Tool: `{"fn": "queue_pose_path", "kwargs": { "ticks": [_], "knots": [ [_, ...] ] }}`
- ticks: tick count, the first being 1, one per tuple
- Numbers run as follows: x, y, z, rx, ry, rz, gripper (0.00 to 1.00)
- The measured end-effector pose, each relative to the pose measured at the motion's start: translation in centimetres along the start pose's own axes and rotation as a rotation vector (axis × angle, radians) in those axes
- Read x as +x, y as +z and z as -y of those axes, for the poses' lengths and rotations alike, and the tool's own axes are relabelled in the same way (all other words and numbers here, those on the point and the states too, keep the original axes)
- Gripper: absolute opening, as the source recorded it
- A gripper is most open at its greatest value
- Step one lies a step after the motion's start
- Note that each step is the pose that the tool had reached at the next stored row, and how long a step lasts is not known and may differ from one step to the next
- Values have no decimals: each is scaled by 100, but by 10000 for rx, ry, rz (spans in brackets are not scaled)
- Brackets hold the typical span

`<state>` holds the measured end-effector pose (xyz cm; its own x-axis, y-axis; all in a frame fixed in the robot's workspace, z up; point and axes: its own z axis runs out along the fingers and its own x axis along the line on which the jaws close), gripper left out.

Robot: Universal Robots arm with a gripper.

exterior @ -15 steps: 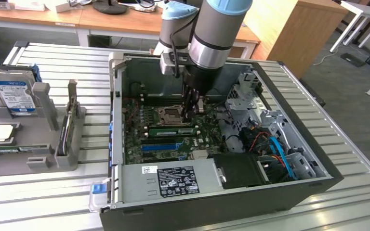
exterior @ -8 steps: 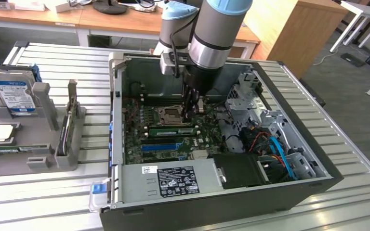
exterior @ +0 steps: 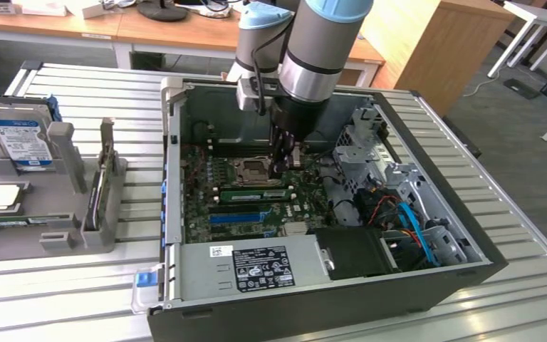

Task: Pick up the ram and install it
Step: 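Press down the ram until it locks into place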

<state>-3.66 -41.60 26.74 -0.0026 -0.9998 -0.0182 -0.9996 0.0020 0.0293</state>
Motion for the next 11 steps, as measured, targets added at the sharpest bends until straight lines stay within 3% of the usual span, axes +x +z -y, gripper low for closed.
{"fn": "queue_pose_path", "kwargs": {
  "ticks": [6, 11],
  "knots": [
    [0, 0, 5, -1, -2, -1, 11],
    [0, -3, 112, -1, 1, 0, 11]
  ]
}}
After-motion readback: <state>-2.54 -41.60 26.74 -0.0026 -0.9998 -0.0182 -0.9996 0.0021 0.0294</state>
